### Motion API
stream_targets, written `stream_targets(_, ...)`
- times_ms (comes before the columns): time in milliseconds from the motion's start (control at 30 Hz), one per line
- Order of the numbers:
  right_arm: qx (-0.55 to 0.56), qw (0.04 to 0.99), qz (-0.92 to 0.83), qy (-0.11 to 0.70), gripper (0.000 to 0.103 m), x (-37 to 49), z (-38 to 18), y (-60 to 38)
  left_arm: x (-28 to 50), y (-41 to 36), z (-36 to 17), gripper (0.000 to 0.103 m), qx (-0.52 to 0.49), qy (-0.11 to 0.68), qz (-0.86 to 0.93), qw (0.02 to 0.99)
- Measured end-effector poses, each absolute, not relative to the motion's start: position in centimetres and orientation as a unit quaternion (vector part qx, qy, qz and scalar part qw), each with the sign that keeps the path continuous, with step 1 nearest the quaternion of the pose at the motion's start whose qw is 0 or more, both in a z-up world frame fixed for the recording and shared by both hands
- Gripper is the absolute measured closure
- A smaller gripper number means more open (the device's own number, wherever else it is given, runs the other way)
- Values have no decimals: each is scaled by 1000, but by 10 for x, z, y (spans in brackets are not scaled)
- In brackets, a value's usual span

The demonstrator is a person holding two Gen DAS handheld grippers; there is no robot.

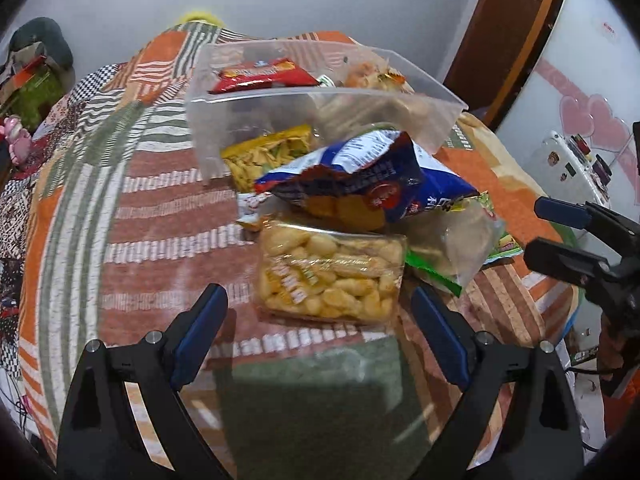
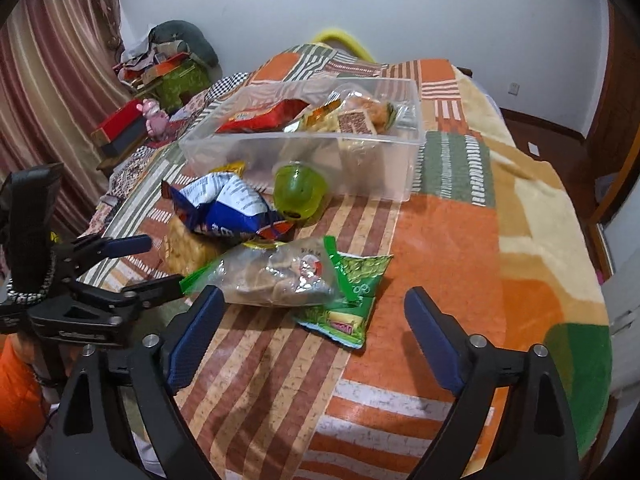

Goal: Organize snacks
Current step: 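Grasp the peanut pack with left gripper while right gripper grasps the cookie bag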

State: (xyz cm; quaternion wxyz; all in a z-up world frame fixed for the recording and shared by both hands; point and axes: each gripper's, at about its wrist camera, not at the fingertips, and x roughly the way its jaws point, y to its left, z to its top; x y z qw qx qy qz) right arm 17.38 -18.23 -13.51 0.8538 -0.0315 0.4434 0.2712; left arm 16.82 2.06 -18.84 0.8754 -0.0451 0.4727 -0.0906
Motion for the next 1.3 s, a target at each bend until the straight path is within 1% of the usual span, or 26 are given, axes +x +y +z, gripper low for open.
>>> stream_targets(100, -36, 854, 275, 440, 5, 174, -137, -177, 177, 18, -195, 9, -41, 476, -83, 875)
stream_targets(233, -46, 849, 283, 444, 4, 175, -144, -166, 180, 21, -201, 9, -51, 469, -82, 878)
stream_targets(267, -48, 847, 284, 446, 4, 176, -146, -164, 179, 22, -201, 11, -55, 465, -86, 879)
stream_targets(367, -44, 839, 289, 458, 4, 181, -152, -158, 177, 25, -200, 24, -53, 459, -90, 882)
stream_targets(400, -40, 837, 291, 461, 4, 182, -153, -156, 176, 27, -199, 27, -49, 458, -90, 883)
stream_targets(433, -35, 837, 289, 464, 4, 184, -154, -154, 173, 28, -198, 28, -44, 454, -88, 885)
stream_targets(467, -32, 838, 286, 464, 1, 185, -153, -153, 170, 29, -197, 29, -39, 451, -84, 888)
stream_targets(667, -4, 832, 276, 482, 0, 198, -160, -147, 155, 49, -194, 29, -51, 445, -65, 892)
stream_targets(900, -74, 841, 264, 467, 0, 192, -168, -128, 140, 64, -195, 29, -65, 447, -53, 891)
stream_targets(1300, -89, 827, 280, 479, 0, 208, -173, -116, 132, 63, -185, 30, -65, 435, -52, 896)
